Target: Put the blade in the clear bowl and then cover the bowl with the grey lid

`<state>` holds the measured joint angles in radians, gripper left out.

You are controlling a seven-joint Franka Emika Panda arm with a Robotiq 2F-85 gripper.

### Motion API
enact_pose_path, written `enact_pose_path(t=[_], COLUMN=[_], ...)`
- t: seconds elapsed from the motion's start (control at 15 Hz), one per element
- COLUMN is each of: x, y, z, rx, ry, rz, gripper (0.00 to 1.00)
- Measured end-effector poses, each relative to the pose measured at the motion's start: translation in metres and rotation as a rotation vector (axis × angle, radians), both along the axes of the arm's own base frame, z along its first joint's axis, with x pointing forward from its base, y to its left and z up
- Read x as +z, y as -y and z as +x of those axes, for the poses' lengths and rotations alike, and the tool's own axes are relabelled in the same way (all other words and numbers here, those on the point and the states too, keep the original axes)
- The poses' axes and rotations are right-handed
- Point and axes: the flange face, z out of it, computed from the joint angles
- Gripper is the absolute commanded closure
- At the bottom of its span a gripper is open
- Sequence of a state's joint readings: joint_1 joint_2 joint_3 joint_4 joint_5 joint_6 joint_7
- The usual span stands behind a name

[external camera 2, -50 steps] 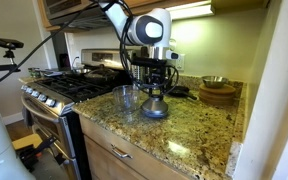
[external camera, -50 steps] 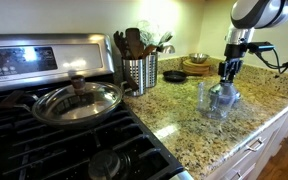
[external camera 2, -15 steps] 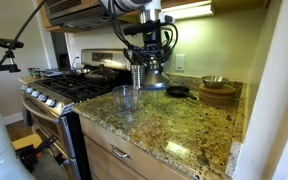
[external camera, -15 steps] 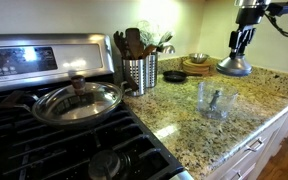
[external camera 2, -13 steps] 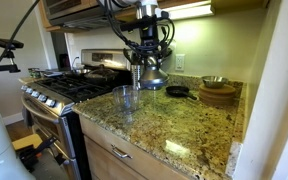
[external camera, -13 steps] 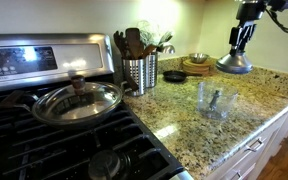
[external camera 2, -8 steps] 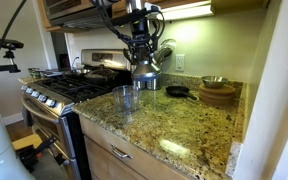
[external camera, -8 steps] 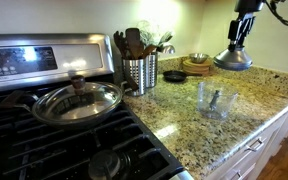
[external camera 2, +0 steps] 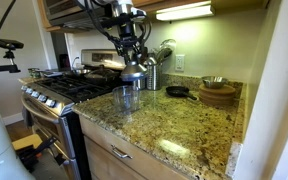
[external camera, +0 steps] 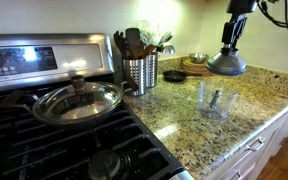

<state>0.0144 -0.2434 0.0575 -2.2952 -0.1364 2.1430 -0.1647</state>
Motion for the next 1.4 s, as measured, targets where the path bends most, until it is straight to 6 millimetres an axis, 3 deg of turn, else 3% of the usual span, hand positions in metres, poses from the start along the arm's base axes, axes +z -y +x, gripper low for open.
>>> enact_pose_path(t=[0.6,1.4], x=[-0.025,-0.045], y=[-0.032,-0.03], z=[-0.015,-0.014], rx=[0.062,0.096], ry=[-0.053,-0.081], rz=[0.004,0.058], gripper=[0.65,0.65])
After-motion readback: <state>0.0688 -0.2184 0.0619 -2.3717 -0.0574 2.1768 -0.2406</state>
